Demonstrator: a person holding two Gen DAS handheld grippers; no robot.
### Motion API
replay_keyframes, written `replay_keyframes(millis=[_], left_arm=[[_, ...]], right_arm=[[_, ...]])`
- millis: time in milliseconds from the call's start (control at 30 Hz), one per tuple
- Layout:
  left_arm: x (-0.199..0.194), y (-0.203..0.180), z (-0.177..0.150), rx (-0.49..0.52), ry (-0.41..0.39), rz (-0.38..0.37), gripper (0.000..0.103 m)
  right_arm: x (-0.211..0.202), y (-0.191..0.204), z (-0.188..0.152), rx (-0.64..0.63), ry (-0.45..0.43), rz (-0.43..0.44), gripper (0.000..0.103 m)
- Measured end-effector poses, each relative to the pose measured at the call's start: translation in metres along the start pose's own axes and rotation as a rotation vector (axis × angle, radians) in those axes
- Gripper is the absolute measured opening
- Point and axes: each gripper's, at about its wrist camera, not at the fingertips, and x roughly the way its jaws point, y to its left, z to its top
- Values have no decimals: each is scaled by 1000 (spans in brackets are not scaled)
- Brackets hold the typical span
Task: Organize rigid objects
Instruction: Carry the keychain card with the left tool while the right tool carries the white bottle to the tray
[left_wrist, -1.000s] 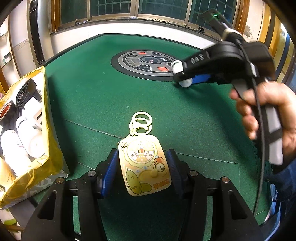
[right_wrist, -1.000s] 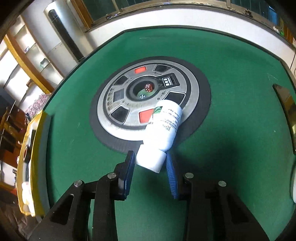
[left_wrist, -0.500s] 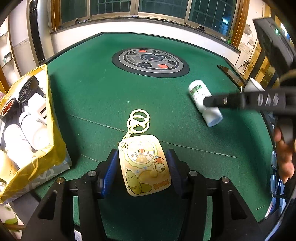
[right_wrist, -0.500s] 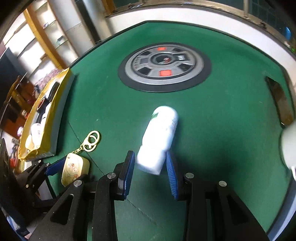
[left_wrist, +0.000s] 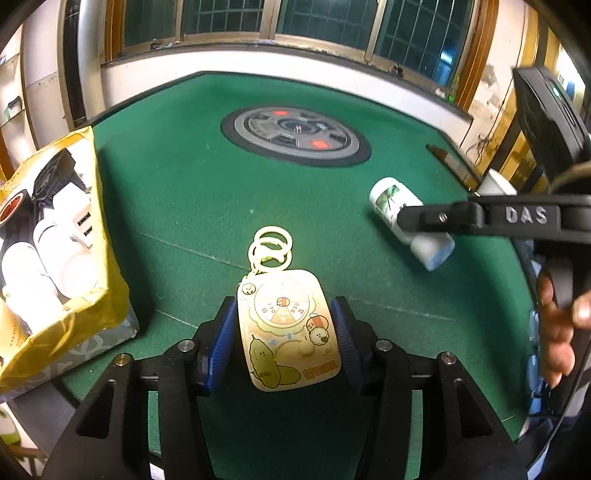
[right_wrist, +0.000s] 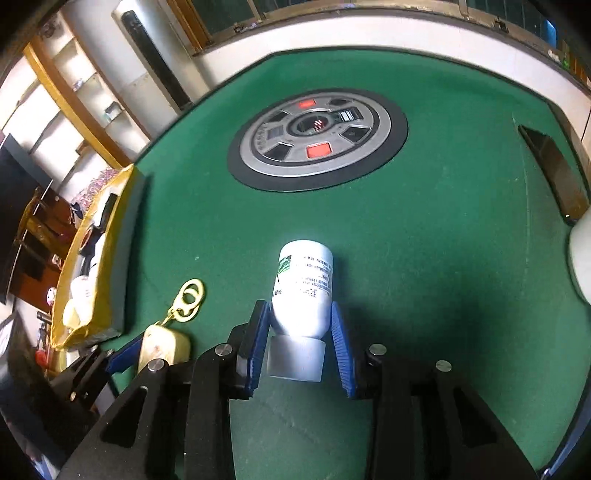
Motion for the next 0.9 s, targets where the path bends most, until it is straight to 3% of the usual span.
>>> replay_keyframes(millis=[433,900], left_arm=[[-31,-6,13,21,-73,8,50],[-53,-6,21,48,-161,52,50]], right_arm=[[-16,23,-1,-36,-55,73,30],[-24,50,-3,-83,-107,91,30]])
